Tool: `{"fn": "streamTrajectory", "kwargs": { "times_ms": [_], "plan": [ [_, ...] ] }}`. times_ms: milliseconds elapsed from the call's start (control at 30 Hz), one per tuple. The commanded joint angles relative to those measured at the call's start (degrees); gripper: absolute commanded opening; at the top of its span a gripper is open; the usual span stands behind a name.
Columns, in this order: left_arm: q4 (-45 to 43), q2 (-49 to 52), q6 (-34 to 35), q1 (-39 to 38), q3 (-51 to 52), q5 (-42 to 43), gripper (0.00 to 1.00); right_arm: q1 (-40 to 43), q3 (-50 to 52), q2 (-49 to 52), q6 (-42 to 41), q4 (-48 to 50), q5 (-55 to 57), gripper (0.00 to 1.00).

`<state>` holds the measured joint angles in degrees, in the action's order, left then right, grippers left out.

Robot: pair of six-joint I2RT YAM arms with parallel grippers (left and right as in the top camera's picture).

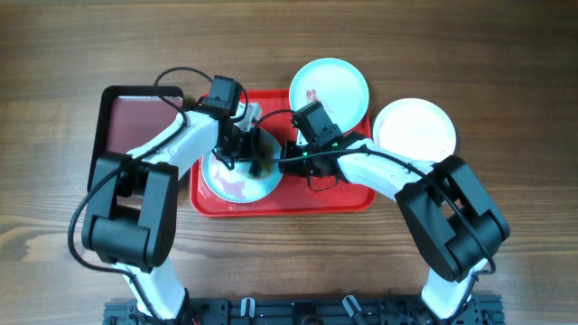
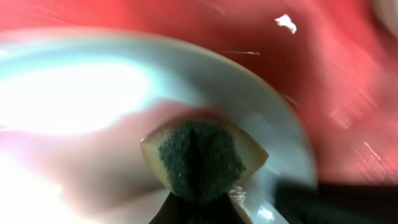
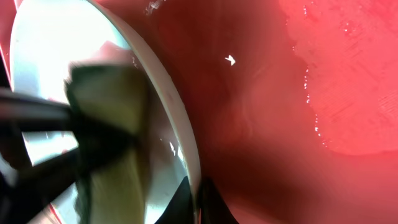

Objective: Clean dirty plates on tray and stack at the side
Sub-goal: 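Scrub the light-blue plate with the sponge in left gripper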

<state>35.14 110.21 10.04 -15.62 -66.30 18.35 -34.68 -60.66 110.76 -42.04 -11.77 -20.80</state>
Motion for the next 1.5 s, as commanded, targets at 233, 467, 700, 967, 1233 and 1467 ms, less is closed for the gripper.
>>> {"fn": "streamTrajectory", "kwargs": {
  "times_ms": [233, 467, 700, 967, 1233, 1467],
  "plan": [
    [12.98, 1.29, 29.97, -0.46, 0.72, -32.24, 0.04, 0.63, -0.2, 1.44, -0.35, -0.26, -1.57, 0.04],
    [14.43, 1.29, -8.09, -2.01, 0.72, 7.85, 0.04, 0.63, -0.2, 1.44, -0.33, -0.24, -1.73, 0.04],
    [15.04, 1.29, -18.51, -2.01, 0.72, 8.83, 0.04, 0.63, -0.2, 1.44, -0.13, -0.22, -1.75, 0.04],
    [15.08, 1.29, 13.4, -2.01, 0.72, -38.6, 0.04, 0.63, -0.2, 1.44, -0.09, -0.11, -1.73, 0.04],
    [9.75, 1.29, 26.93, -2.03, 0.72, -52.7, 0.04, 0.63, -0.2, 1.44, 0.0, -0.11, -1.73, 0.04],
    [1.07, 1.22, 25.7, -5.25, 0.72, -41.07, 0.04, 0.63, -0.2, 1.44, 0.09, -0.24, -1.7, 0.05]
  ]
}}
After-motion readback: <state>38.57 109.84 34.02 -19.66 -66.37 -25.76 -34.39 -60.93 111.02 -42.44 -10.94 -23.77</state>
